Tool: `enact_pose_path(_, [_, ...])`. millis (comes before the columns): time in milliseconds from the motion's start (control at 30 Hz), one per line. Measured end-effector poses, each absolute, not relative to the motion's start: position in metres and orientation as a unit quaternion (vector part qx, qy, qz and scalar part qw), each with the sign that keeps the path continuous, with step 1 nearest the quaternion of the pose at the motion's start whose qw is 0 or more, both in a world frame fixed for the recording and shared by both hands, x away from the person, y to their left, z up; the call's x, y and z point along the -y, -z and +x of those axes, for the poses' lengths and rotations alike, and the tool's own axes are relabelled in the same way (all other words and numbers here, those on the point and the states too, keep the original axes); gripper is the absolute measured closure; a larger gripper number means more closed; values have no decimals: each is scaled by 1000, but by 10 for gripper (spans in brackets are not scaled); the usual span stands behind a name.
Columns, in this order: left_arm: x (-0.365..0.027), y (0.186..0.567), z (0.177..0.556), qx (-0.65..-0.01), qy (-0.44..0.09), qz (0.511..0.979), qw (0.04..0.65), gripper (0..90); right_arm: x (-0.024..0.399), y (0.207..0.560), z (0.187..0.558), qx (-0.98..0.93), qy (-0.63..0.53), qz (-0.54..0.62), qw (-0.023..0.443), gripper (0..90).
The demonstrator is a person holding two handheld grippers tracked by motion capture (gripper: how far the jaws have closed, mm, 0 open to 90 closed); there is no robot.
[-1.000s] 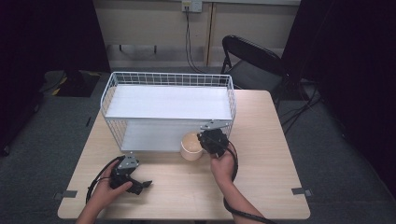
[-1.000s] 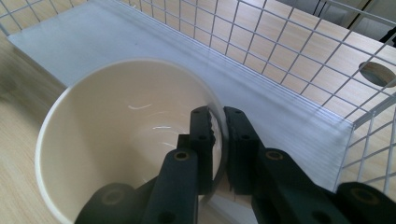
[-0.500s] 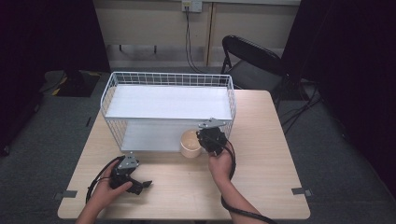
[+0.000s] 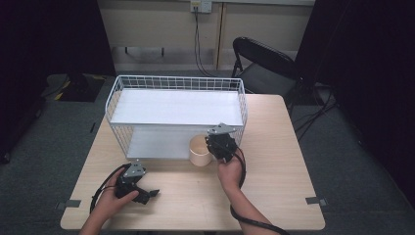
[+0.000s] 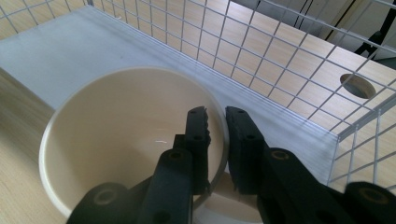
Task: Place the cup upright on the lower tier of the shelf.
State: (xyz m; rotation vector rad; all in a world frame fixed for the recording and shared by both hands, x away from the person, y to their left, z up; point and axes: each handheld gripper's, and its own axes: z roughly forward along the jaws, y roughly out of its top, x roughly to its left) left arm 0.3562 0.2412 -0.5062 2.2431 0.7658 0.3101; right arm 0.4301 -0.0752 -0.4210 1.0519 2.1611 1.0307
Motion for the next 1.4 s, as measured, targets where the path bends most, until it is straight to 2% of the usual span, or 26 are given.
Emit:
enact_pose_path(100, [-241,506,356,-298,-121,873,367,0,76,421,430,-797,-381,391,260,756])
enact_pose_path(233, [-241,506,356,-298,-120,874,365,0,78,421,430,-793,-386,395,258,662])
enact_pose_path(300, [-241,506,356,-297,-120,874,365,0,79,421,430,-792,-388,397,255,645])
enact_pose_path(667, [-241,506,356,-298,-121,873,366,0,88,414,424,-785,-412,410,214,491])
enact_pose_path(733, [-241,506,356,-297,-120,874,365,0,90,412,421,-782,-417,409,214,455])
enact_pose_path(767, [-241,506,356,-297,-120,874,365,0,90,411,420,-784,-416,414,200,402])
enact_pose_path(967, [-241,506,356,-297,-121,873,367,0,90,408,416,-787,-421,407,193,334])
enact_pose_path(1100, [-241,506,356,-297,-120,874,365,0,91,405,413,-788,-427,409,171,295])
enact_pose_path(1400, [-241,506,356,-297,-121,873,367,0,93,401,401,-792,-433,396,169,216])
